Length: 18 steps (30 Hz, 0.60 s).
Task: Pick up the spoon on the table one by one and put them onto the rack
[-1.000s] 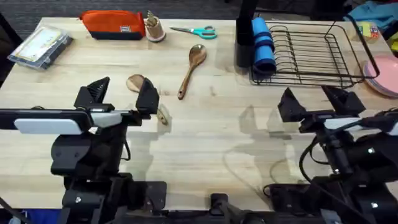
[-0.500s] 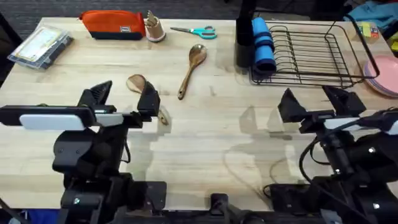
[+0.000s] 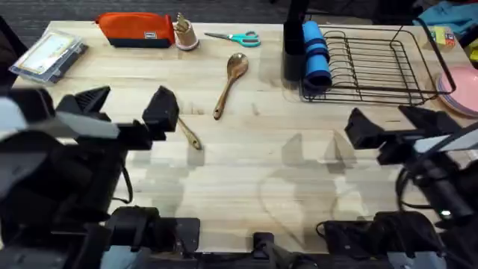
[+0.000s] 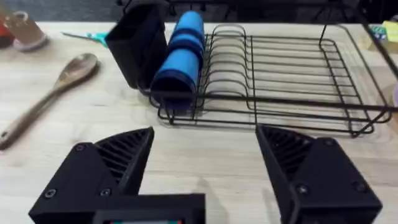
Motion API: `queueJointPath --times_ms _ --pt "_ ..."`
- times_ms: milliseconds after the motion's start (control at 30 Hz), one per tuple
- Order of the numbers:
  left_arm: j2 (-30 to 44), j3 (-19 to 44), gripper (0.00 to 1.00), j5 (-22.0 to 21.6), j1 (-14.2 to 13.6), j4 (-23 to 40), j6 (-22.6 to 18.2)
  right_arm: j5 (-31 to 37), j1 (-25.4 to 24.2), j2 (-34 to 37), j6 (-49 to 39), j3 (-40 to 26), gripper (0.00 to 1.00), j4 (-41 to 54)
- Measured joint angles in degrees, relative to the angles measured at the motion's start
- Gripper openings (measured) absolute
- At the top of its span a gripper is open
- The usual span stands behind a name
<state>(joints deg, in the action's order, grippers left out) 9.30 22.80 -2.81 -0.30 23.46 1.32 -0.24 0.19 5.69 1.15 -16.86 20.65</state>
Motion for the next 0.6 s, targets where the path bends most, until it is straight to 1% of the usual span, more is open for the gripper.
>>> queueJointPath --times_ms 200,367,400,433,467,500,600 --pt "11.0 8.2 0.993 0.0 0.0 1.1 0.0 0.0 0.0 10.9 0.2 -11.8 0.998 4.4" --pt "19.2 15.7 0.993 0.2 0.0 3.1 0.0 0.0 0.0 22.7 -0.3 -23.7 0.997 5.8" --pt "25.2 22.4 0.993 0.2 0.0 6.9 0.0 0.0 0.0 31.5 -0.9 -33.0 0.997 8.6" --pt "29.2 27.3 0.993 0.2 0.0 10.2 0.0 0.0 0.0 38.0 -1.1 -39.5 0.997 11.8" --pt "30.8 29.1 0.993 0.2 0.0 11.8 0.0 0.0 0.0 40.1 -1.2 -41.6 0.997 12.9" --pt "39.7 36.1 0.993 0.2 0.0 16.3 0.0 0.0 0.0 52.3 -1.2 -50.9 0.998 17.9" --pt "40.1 36.1 0.993 0.2 0.0 16.7 0.0 0.0 0.0 53.4 -1.2 -50.9 0.997 18.1"
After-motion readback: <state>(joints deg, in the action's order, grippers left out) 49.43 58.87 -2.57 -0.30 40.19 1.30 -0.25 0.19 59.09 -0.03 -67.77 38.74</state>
